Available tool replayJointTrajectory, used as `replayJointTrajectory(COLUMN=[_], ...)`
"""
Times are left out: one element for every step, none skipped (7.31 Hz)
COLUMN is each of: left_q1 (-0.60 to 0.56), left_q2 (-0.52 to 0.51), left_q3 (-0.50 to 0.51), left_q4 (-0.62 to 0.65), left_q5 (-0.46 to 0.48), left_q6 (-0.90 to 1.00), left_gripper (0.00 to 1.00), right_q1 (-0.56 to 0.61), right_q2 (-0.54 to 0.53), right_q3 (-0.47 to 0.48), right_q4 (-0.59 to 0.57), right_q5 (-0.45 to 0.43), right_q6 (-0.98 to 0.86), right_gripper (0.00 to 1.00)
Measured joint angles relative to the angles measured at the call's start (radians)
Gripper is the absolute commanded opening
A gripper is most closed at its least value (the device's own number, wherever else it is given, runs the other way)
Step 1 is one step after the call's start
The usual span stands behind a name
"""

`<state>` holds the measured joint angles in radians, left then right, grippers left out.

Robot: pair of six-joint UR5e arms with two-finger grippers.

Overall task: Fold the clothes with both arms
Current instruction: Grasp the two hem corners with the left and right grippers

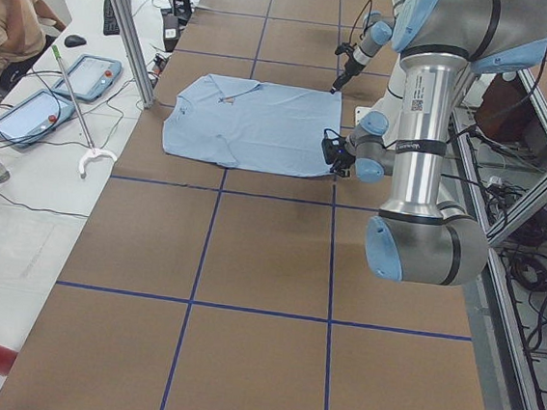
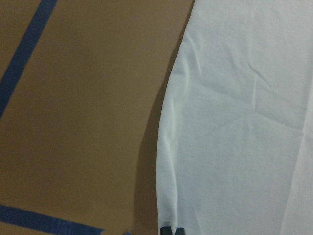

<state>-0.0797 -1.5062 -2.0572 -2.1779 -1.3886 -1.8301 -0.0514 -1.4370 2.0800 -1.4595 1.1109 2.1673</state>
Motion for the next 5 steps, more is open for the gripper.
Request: replayJointTrajectory(left_q1=[0.0, 0.0, 0.0, 0.0, 0.0], left_q2=[0.0, 0.0, 0.0, 0.0, 0.0], left_q3=[0.0, 0.001, 0.001, 0.001, 0.001], left_q4=[-0.001, -0.002, -0.002, -0.002, -0.003], left_q5=[-0.001, -0.001, -0.001, 0.0, -0.001], left_q6=[0.0, -0.001, -0.001, -0.001, -0.001], left_gripper=[0.0, 0.0, 0.0, 0.0, 0.0], right_q1=[-0.004, -0.009, -0.015, -0.022, -0.029], right_q2=[0.001, 0.002, 0.002, 0.003, 0.002], right_q3=[0.0, 0.0, 0.0, 0.001, 0.0], right_q4=[-0.006, -0.009, -0.01, -0.01, -0.01], right_q5=[0.0, 0.0, 0.0, 0.0, -0.001], right_q6=[0.005, 0.012, 0.021, 0.025, 0.027], right_gripper=[0.55, 0.55, 0.55, 0.55, 0.52])
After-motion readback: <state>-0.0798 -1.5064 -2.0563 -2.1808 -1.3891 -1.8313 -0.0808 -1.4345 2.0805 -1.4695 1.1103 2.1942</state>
